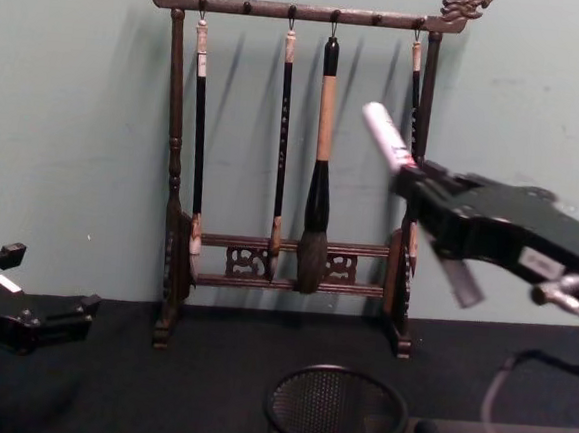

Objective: Pick up the water-based marker from the table and place it into the pen holder.

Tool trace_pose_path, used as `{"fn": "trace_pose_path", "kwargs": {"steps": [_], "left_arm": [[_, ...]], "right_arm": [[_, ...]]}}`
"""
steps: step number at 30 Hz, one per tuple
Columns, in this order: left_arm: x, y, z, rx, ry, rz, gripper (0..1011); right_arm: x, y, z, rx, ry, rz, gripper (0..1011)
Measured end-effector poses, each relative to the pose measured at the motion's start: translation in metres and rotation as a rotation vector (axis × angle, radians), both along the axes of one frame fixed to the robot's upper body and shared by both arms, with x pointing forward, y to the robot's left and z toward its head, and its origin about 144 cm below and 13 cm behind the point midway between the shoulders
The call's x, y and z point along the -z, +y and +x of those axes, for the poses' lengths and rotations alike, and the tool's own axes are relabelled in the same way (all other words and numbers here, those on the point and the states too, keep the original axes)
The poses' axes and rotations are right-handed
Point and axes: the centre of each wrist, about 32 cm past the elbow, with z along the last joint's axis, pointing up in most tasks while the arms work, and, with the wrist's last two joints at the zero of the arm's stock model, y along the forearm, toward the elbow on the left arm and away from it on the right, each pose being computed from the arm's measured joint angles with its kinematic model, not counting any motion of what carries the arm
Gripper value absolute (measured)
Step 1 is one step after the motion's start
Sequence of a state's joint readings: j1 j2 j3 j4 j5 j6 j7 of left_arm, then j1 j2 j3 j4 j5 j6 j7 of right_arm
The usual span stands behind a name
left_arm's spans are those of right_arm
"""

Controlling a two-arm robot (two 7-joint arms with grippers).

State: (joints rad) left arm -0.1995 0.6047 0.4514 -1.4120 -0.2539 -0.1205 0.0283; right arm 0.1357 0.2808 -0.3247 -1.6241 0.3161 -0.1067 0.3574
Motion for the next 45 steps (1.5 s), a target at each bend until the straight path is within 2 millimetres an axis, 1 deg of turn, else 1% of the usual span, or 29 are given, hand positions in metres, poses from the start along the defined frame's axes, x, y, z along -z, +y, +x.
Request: {"fn": "trace_pose_path", "kwargs": {"steps": [6, 19, 32, 45], "left_arm": [[0.000, 0.000, 0.000, 0.000, 0.000, 0.000, 1001], [0.000, 0.000, 0.000, 0.000, 0.000, 0.000, 1001], [0.000, 0.000, 0.000, 0.000, 0.000, 0.000, 1001], [0.000, 0.000, 0.000, 0.000, 0.000, 0.000, 1001]], "right_arm": [[0.006, 0.016, -0.003, -0.065, 0.022, 0.022, 166], [0.024, 0.032, -0.006, -0.109, 0.100, 0.001, 166], [0.034, 0.037, -0.006, -0.110, 0.145, -0.021, 166], [0.037, 0.038, -0.007, -0.111, 0.158, -0.037, 166]]}}
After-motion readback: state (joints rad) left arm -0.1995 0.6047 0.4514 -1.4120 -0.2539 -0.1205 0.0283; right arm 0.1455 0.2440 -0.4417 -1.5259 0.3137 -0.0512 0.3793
